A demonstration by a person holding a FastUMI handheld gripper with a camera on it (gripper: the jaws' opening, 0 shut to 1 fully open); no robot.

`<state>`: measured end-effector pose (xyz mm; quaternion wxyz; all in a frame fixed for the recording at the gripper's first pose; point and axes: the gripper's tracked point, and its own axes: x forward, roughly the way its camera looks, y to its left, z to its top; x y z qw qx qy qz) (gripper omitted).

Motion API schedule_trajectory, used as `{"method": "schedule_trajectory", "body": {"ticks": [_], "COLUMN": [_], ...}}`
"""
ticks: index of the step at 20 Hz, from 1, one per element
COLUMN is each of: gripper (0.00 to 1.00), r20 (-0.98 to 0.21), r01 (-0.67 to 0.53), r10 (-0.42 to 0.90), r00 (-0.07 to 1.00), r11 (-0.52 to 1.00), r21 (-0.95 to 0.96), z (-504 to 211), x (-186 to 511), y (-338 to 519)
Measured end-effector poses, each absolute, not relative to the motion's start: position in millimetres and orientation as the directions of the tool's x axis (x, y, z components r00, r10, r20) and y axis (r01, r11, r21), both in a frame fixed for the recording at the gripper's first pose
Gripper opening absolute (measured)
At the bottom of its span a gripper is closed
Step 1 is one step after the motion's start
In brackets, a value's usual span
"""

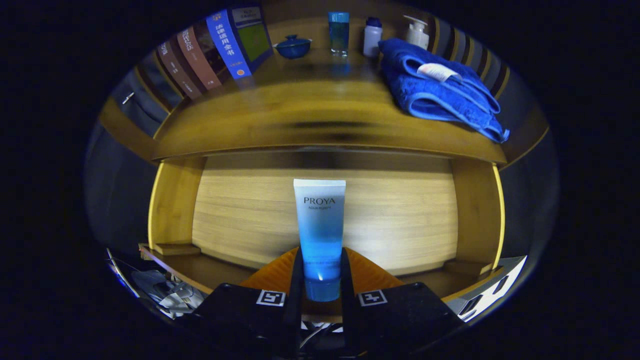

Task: Pull open the drawer, take out the items inside it, and place them on the countertop above the cabinet.

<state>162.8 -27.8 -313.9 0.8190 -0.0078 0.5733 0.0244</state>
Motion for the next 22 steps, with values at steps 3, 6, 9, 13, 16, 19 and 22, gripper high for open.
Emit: {"method": "schedule_trajectory", "body": {"ticks": [3,6,9,13,16,19,22], "gripper": [0.38,0.38,0.38,0.38,0.38,0.38,0.41], "r20": [-0.918,-0.899,-0.895,-0.896,-0.9,-0.899,-0.903], "r01": [-0.044,-0.035,-0.026,-0.023,-0.01,0.009,0.036], "r10": [0.049,0.024,0.022,-0.004,-0.01,-0.048,-0.069], "r00": [0.393,0.437,0.446,0.443,0.437,0.436,0.424], "r11": [0.998,0.999,1.0,1.0,1.0,0.999,0.998], "r21": [0.034,0.01,0.011,-0.016,-0.016,-0.049,-0.06], "z": [-279.1,-259.9,-255.2,-260.8,-267.6,-280.0,-283.2], "x": [179.0,212.0,252.5,295.7,318.4,334.5,340.0], "y": [-22.3,-24.6,-22.2,-20.2,-12.6,-15.3,-19.4]}}
